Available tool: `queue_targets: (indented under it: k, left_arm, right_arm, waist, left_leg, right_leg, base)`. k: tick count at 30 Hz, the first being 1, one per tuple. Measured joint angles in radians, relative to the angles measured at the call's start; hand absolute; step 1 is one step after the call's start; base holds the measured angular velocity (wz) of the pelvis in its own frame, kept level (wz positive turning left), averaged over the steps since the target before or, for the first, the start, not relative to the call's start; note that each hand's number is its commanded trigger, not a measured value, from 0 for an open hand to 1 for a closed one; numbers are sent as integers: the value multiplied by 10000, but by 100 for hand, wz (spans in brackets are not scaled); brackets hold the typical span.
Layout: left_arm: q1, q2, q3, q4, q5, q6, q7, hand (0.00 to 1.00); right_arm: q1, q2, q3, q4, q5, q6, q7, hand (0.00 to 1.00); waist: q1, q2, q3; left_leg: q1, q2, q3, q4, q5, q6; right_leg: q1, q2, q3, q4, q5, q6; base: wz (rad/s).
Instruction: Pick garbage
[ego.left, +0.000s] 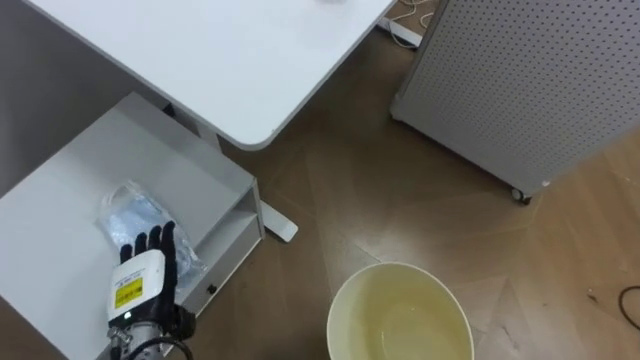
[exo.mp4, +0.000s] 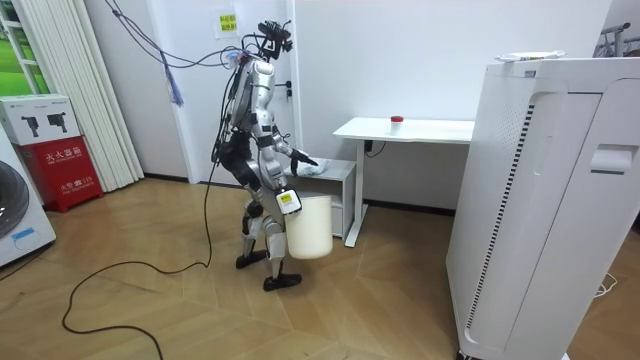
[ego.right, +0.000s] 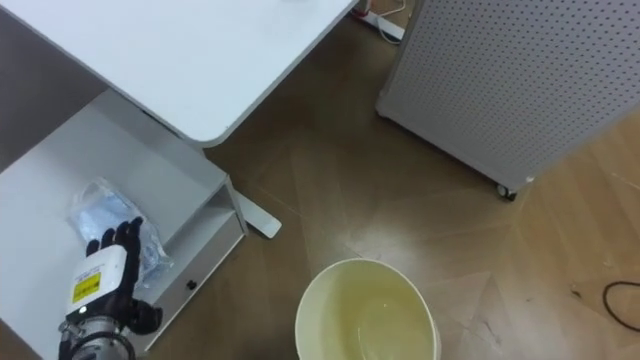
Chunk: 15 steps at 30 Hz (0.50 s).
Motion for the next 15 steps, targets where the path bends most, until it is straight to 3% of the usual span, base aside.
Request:
queue_targets:
  k: [11,12,13,14,15]
  left_arm:
    - [609,-38,215,434,-121,515,-787,0]
    - [637,-57,212,430,-224,541,-787,9]
    - [687,-80,176,415,-346,609,-785,41]
    - [707,-88,168,403,-402,624,-784,53]
    - [753,-120,168,360,-410,677,-783,59]
  right_arm:
    - [0,26,3,32,16,289,44,100]
    - [1,40,4,33,22,291,19,100]
    - [1,92,6,30,25,298,-54,100]
    - [1,116,6,28,24,303,-64,100]
    - [1,154,7,28,23,312,-121,100]
  waist:
    - [200,-164,-86]
    - [198,-178,-90]
    - [203,-222,-107]
    - [204,-237,-105]
    - [217,-247,-103]
  left_leg:
    - [4,-19,-54,-104,49,14]
    - [3,-31,-53,-137,74,19]
    - [5,-64,-49,-215,151,28]
    - [7,-80,-51,-221,185,31]
    - [8,-93,-59,-250,218,35]
  right_leg:
    - [86,-50,-136,-122,25,-1]
    - [90,-74,-176,-152,38,-9]
    - [91,-100,-192,-239,89,-11]
    - [93,-108,-191,-264,109,-7]
    - [115,-111,-196,-336,158,-5]
  base:
    - [1]
    - [4]
    - [5]
    - [5]
    - [3]
